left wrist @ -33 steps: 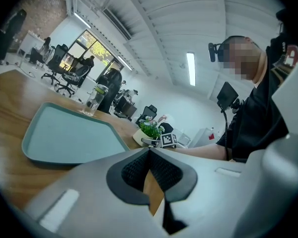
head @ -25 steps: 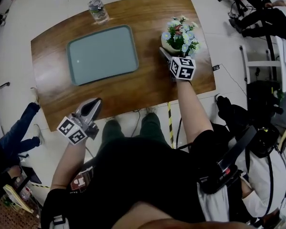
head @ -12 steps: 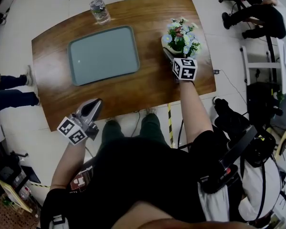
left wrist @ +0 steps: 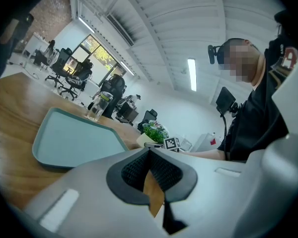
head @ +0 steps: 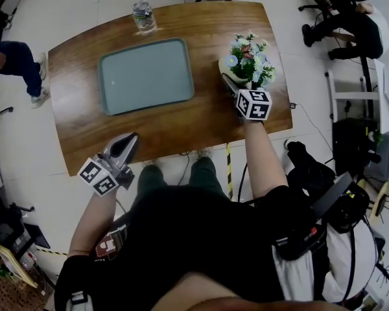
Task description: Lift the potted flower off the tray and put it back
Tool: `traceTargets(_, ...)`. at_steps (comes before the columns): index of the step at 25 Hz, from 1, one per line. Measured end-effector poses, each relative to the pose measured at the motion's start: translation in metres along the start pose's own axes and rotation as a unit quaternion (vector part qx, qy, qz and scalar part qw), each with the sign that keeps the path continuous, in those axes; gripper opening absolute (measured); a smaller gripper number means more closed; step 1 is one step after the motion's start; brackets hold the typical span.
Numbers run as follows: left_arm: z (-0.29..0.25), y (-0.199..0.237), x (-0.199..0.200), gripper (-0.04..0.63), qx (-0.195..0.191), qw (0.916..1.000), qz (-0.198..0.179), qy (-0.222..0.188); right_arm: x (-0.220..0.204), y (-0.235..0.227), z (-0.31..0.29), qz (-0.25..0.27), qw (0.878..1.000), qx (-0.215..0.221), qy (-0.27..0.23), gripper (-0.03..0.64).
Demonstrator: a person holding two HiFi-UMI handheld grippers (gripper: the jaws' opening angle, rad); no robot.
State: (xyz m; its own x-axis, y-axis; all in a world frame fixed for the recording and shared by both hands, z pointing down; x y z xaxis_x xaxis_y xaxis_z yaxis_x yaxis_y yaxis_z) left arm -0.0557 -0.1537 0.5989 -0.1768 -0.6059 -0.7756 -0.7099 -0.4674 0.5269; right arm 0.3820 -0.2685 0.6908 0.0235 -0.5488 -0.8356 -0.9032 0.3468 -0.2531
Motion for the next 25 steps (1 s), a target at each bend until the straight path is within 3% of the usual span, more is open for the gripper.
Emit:
traceTargets(9, 0.031, 0.014, 0.011, -0.003, 0.018, 0.9992, 0.006, -0.035, 0.039, 0.092, -0.035, 0.053, 0.995, 0.079, -0.003, 0.502)
traceTargets(15, 0.071, 0.036, 0.017, -0.003, 0.052, 0.9962, 0.017, -0.069, 0.061, 0.149, -0.078, 0.086, 0.989, 0.120, 0.010, 0.502)
traceTargets(25, 0.136, 0.082, 0.012, -0.003, 0.111, 0.9877, 0.039, -0.103, 0.055, 0.223, -0.149, 0.121, 0.978, 0.161, 0.050, 0.502)
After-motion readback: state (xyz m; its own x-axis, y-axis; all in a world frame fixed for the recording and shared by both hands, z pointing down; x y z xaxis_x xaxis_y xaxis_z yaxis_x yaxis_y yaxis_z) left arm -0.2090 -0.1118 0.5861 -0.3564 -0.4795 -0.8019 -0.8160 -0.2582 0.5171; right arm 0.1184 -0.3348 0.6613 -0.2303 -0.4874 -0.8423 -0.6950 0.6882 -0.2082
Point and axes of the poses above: the fingertips, and each gripper's own axes: z backward along the fingers, y to its left, x out of its top, the point moved 8 cm from there along z, backward along the fingers, and after that the axes turned 15 degrees about x, right-handed, at the moved point
